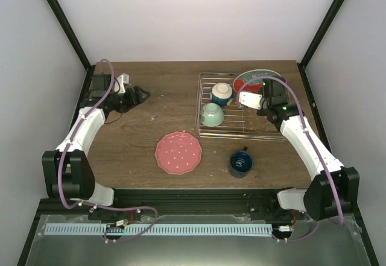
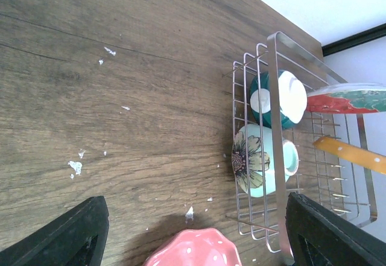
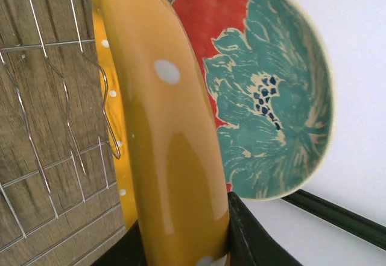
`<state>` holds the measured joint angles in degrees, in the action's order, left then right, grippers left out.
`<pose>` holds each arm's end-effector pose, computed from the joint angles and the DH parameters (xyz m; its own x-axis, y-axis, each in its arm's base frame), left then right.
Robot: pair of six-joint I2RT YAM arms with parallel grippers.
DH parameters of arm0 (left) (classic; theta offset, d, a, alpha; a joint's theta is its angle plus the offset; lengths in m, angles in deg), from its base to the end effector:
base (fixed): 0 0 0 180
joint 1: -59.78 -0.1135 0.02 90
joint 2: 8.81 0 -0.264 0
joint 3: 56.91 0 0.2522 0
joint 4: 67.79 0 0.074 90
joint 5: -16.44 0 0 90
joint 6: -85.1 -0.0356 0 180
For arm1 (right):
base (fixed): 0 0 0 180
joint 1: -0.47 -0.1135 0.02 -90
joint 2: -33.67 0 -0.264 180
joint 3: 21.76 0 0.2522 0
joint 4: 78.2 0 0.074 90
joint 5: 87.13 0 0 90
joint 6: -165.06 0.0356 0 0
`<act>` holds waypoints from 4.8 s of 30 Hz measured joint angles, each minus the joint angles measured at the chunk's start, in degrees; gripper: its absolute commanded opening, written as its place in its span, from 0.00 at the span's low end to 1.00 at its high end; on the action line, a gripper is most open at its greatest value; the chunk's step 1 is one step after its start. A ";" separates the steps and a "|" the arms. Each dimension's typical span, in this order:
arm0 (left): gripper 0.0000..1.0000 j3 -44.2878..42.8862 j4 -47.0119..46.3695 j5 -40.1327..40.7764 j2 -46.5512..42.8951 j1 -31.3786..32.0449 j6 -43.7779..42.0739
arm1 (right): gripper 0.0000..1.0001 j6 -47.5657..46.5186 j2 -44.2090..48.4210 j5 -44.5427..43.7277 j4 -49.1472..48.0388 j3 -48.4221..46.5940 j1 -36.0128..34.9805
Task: Load the mixed dishes into the dish rack
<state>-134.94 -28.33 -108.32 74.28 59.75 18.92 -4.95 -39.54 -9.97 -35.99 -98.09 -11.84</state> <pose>0.3131 -0.0201 0.2809 -0.8054 -0.3322 -0.4908 0.0883 0.7516 -0.6537 0.2752 0.0520 0.3114 -0.0681 -0.9977 0.0034 -0.6135 0.0392 -0.7887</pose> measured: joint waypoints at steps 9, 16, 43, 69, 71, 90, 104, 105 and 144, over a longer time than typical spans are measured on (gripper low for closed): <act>0.82 0.02 -0.02 0.04 0.00 0.00 0.00 | 0.01 0.11 -0.87 0.39 -6.36 5.09 0.33; 0.82 1.29 -0.09 0.04 0.00 0.00 0.02 | 0.20 -0.57 -4.37 2.64 -9.25 5.46 2.32; 0.81 1.42 -0.33 -0.31 0.17 0.00 0.00 | 0.75 -2.89 -9.20 2.23 -22.01 2.21 5.55; 0.81 2.97 0.15 -0.02 0.17 0.07 -0.55 | 0.92 6.32 -0.20 -0.35 -8.96 7.23 -4.96; 0.81 3.93 0.72 0.20 0.09 0.11 -0.92 | 0.92 7.45 -0.20 -0.20 -6.99 7.23 -5.99; 0.79 6.86 22.84 9.44 0.55 10.12 -3.45 | 0.90 43.50 -20.90 12.90 0.37 -32.00 -10.47; 0.79 10.88 25.83 18.38 8.17 19.96 -2.99 | 0.90 63.95 -28.13 18.71 5.57 -48.24 -10.80; 0.79 10.88 25.75 18.97 8.70 20.65 -2.89 | 0.90 64.50 -27.78 18.88 5.77 -47.34 -10.82; 0.00 10.45 27.93 17.40 -4.28 13.94 -2.56 | 0.91 64.85 -19.61 19.85 3.89 -33.79 -10.82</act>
<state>-124.49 -0.40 -90.92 70.00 73.69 16.36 59.90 -59.14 9.88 -32.10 -131.88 -22.66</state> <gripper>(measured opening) 0.097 0.909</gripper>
